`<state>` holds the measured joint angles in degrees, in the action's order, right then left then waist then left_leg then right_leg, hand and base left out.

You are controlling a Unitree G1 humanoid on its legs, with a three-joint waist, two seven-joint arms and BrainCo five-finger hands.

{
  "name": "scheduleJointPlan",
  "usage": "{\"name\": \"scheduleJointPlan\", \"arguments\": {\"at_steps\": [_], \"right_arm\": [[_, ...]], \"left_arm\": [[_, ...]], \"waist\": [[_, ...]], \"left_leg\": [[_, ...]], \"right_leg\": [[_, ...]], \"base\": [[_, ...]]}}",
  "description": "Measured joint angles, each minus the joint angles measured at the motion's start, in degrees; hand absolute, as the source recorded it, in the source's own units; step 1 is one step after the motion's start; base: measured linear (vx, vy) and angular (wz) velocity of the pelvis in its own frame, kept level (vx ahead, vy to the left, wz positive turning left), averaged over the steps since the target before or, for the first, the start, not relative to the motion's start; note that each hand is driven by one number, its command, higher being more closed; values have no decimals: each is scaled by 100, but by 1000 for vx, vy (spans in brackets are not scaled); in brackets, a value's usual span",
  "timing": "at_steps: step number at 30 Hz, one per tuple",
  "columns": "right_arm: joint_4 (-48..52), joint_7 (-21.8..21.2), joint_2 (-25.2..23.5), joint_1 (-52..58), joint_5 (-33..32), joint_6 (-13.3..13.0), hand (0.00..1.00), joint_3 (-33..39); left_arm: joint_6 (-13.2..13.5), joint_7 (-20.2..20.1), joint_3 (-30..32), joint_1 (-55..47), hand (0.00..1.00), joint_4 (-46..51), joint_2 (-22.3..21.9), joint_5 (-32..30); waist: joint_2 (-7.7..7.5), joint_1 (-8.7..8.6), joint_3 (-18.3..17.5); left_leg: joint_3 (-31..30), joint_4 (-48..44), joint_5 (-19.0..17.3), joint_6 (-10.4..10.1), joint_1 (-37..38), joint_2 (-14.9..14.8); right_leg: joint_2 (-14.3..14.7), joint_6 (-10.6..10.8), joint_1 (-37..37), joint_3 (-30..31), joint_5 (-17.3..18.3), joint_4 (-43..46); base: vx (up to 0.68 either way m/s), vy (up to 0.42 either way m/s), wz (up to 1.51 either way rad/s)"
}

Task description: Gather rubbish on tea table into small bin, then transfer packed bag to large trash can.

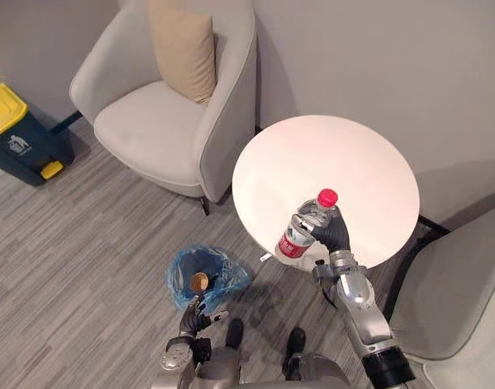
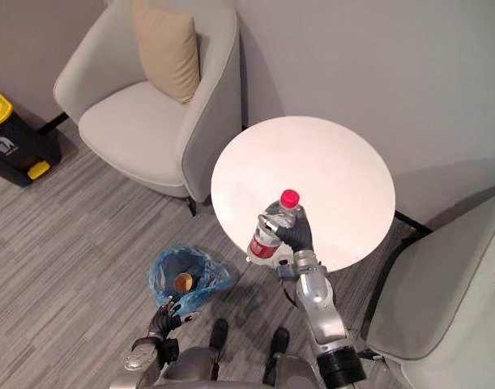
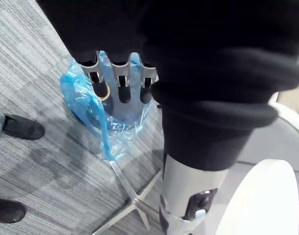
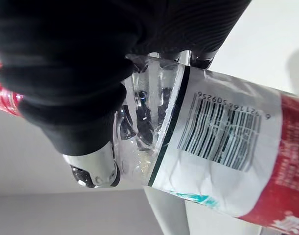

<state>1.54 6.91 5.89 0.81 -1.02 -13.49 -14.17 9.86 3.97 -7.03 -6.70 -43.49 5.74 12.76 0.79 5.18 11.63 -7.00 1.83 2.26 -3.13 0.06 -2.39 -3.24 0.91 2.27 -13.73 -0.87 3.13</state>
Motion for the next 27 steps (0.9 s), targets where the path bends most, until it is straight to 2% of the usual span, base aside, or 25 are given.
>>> {"name": "scheduleJointPlan", "arguments": {"at_steps": [8,13,17,18,20,21,23,24,25,26,27], "right_arm": [[256,-98,-23,374,389,-100,100,-102],[461,-90,154,421,392,-173,100,-172],[465,-30,375,390,391,-189,100,-170],[464,-11,445,375,392,-189,100,-168],[462,59,511,341,394,-185,100,-176],[462,77,568,258,394,-186,100,-174],[461,100,651,161,394,-186,100,-135],[458,166,655,150,394,-186,100,-53],[455,181,654,151,395,-183,100,-1],[455,181,654,156,400,-181,100,29],[456,181,644,158,414,-181,100,29]], "left_arm": [[1,5,-25,-152,0,-335,6,1],[14,5,-147,-234,0,-437,-7,7],[75,5,-209,-222,0,-440,-21,10],[77,10,-208,-226,0,-440,-20,10],[80,14,-185,-255,0,-437,-34,13],[84,16,-186,-259,0,-438,-46,11],[86,15,-189,-271,0,-440,-97,10],[88,16,-224,-305,0,-439,-115,7],[100,16,-233,-339,0,-437,-116,8],[160,17,-237,-346,0,-438,-114,7],[169,17,-238,-349,0,-439,-104,6]], "waist": [[31,-75,-240],[173,-120,-367],[200,-106,-376],[214,-96,-368],[214,-90,-367],[245,-121,-376],[262,-119,-383],[325,-130,-409],[333,-125,-410],[342,-120,-417],[315,-119,-423]], "left_leg": [[82,-59,-77,-24,70,-53],[-62,-70,-74,-26,70,-53],[-400,-417,-67,-17,-326,48],[-309,-453,-122,64,-413,40],[719,-485,-315,665,-446,-181],[1475,-485,-398,836,-440,-355],[2333,-687,-411,860,-526,-591],[2731,-872,-396,838,-568,-729],[2763,-879,-354,779,-546,-738],[2676,-843,-189,512,-527,-713],[2632,-811,-188,464,-494,-661]], "right_leg": [[115,36,-322,60,-228,-479],[137,34,-465,-79,-251,-621],[109,-4,-454,-533,-195,-604],[95,-34,-447,-658,-157,-567],[10,-31,-467,-892,-92,-445],[-134,-30,-469,-1114,-19,-327],[-262,-17,-464,-1416,51,-236],[-350,97,-478,-1624,216,-42],[-386,140,-503,-1679,278,45],[-457,234,-568,-1772,378,189],[-505,291,-605,-1817,418,226]], "base": [[-44,-11,-6],[-15,-21,14],[-19,-13,55],[-35,8,70],[-2,1,75],[48,35,89],[102,129,92],[101,124,86],[124,150,80],[59,80,42],[137,146,48]]}}
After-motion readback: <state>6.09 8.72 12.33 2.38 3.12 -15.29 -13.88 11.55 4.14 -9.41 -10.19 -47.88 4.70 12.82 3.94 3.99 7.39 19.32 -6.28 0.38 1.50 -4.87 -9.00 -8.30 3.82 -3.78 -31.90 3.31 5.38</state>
